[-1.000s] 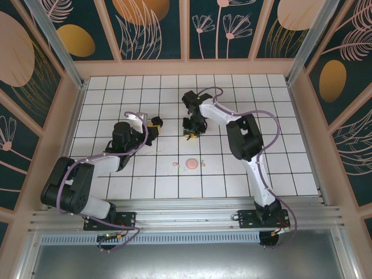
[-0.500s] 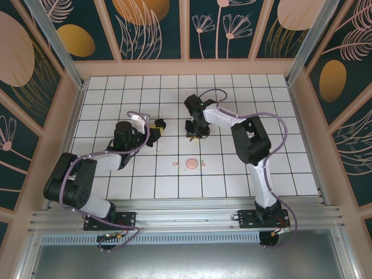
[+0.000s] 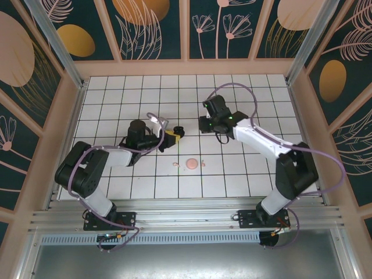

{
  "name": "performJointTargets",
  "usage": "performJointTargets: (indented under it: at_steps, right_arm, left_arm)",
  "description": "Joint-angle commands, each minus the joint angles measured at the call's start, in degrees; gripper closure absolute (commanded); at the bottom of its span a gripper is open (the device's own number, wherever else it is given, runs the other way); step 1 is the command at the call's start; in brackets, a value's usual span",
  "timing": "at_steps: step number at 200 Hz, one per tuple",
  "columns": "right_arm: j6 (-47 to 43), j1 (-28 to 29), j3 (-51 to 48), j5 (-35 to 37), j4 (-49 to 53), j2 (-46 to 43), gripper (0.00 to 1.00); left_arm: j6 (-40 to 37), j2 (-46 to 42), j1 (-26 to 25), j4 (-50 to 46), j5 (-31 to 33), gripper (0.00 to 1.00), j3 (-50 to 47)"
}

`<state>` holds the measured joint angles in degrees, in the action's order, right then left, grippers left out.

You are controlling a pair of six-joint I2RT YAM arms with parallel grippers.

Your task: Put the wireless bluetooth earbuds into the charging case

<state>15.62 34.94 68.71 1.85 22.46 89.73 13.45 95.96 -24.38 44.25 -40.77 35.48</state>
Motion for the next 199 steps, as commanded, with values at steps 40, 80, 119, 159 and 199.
performJointTargets:
  at_steps: [40, 80, 119, 159, 199]
  right_arm:
    - [-11.79, 1.76, -2.44, 1.91, -5.40, -8.59, 0.81]
    - [-16.04, 4.54, -0.71, 2.25, -5.33, -7.37, 0.81]
    - [-17.79, 6.00, 0.48, 0.64, -5.31, -5.17, 0.81]
    - [-18.11, 6.59, 0.55, 0.02, -5.58, -4.31, 0.81]
    - [-17.81, 6.89, 0.56, -0.72, -6.65, -3.62, 0.81]
  left_arm:
    - [-5.10, 4.81, -2.70, 3.04, -8.15, 0.95, 6.53]
    - [-5.37, 5.35, -3.39, 2.03, -9.89, 0.94, 8.35]
    - [-4.80, 5.41, -3.65, 2.05, -9.98, 0.94, 9.31]
    - [-3.75, 5.10, -3.66, 2.93, -9.95, 0.94, 9.60]
    - [-2.67, 4.85, -3.66, 4.07, -9.77, 0.94, 9.60]
